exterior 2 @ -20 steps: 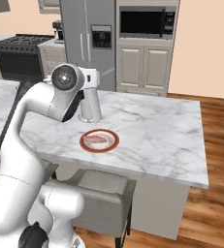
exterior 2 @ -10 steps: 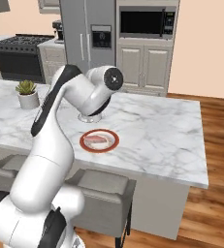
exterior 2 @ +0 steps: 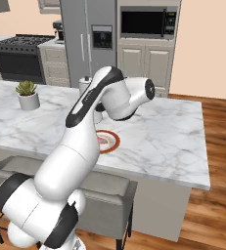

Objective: Retrieve the shaker from the cabinet and place it next the steak on a plate on the dining table.

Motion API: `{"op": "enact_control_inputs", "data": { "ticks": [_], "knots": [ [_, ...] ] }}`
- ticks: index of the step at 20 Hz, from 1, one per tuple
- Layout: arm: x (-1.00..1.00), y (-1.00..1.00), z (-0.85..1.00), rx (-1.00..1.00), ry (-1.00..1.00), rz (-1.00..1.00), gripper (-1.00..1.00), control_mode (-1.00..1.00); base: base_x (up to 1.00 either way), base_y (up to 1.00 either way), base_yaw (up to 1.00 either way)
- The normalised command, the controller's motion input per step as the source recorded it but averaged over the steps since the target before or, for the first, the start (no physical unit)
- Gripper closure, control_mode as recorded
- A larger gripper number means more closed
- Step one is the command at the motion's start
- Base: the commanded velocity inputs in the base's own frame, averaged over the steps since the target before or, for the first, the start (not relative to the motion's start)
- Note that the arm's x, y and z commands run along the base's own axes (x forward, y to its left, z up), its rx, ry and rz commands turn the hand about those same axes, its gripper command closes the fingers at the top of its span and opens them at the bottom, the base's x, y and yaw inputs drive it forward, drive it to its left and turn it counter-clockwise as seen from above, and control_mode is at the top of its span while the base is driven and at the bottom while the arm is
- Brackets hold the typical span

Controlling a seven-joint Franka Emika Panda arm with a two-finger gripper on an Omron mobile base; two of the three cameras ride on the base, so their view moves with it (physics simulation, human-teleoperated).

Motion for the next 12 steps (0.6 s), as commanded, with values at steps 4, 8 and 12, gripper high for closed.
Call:
{"op": "enact_control_inputs", "data": {
  "ticks": [4,8,12],
  "knots": [
    [-0.04,-0.02,-0.49,0.00,0.00,0.25,1.00,-1.00,0.00,0.00,0.00],
    [-0.14,0.00,-0.51,0.00,0.00,0.12,1.00,-1.00,0.00,0.00,0.00],
    [-0.04,0.00,-0.42,0.00,0.00,0.04,1.00,-1.00,0.00,0.00,0.00]
  ]
}}
